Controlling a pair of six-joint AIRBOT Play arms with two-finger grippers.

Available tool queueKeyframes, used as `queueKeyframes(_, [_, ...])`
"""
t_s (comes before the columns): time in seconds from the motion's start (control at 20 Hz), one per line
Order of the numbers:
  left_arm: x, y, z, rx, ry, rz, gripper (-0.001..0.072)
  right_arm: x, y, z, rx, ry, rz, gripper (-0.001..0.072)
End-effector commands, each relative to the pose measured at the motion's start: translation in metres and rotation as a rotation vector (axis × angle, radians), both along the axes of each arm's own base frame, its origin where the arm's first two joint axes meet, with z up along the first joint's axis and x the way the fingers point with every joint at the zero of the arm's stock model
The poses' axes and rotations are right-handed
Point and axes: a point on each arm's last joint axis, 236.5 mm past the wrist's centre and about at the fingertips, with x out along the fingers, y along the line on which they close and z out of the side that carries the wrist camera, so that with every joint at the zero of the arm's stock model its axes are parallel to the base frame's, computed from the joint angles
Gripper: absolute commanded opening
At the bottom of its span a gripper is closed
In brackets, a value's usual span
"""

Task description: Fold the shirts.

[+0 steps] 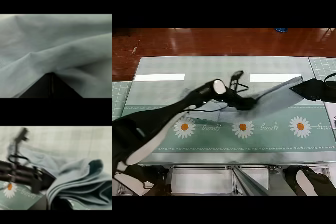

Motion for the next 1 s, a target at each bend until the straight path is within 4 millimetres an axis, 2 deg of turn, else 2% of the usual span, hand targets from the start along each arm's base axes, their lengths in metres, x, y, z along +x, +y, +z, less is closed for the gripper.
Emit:
queueKeyframes(0.0, [-0.061, -0.049, -0.020, -0.002, 0.103, -0.145, 0.0023, -0.007, 0.007, 0.010, 0.027, -0.019, 0.002, 0.0020])
queueKeyframes(0.1, [-0.056, -0.048, -0.015, -0.008, 0.098, -0.139, 0.0023, -0.008, 0.007, 0.010, 0.027, -0.014, 0.007, 0.0020])
queueKeyframes(0.15, [-0.043, -0.041, -0.010, -0.014, 0.096, -0.119, 0.0023, -0.009, 0.008, 0.009, 0.026, -0.009, 0.012, 0.0020])
queueKeyframes(0.25, [-0.001, -0.014, 0.012, -0.038, 0.082, -0.044, 0.0023, -0.011, 0.012, 0.009, 0.025, -0.007, 0.029, 0.0020])
queueKeyframes(0.4, [0.065, 0.052, 0.072, -0.083, 0.014, 0.078, 0.0023, -0.014, 0.040, 0.007, 0.047, 0.005, 0.103, 0.0020])
queueKeyframes(0.5, [0.098, 0.114, 0.114, -0.041, -0.117, 0.147, 0.0023, -0.010, 0.070, 0.005, 0.090, 0.014, 0.169, 0.0020])
queueKeyframes(0.6, [0.116, 0.182, 0.154, 0.038, -0.252, 0.245, 0.0023, 0.003, 0.107, 0.003, 0.136, 0.019, 0.233, 0.0020])
queueKeyframes(0.7, [0.117, 0.254, 0.178, 0.152, -0.345, 0.350, 0.0023, 0.019, 0.143, -0.002, 0.147, 0.023, 0.292, 0.0020])
queueKeyframes(0.8, [0.097, 0.309, 0.189, 0.225, -0.376, 0.428, 0.0023, 0.034, 0.185, -0.012, 0.150, 0.049, 0.366, 0.0020])
queueKeyframes(0.95, [0.054, 0.350, 0.187, 0.244, -0.389, 0.511, 0.0023, 0.041, 0.251, -0.048, 0.147, 0.134, 0.488, 0.0020])
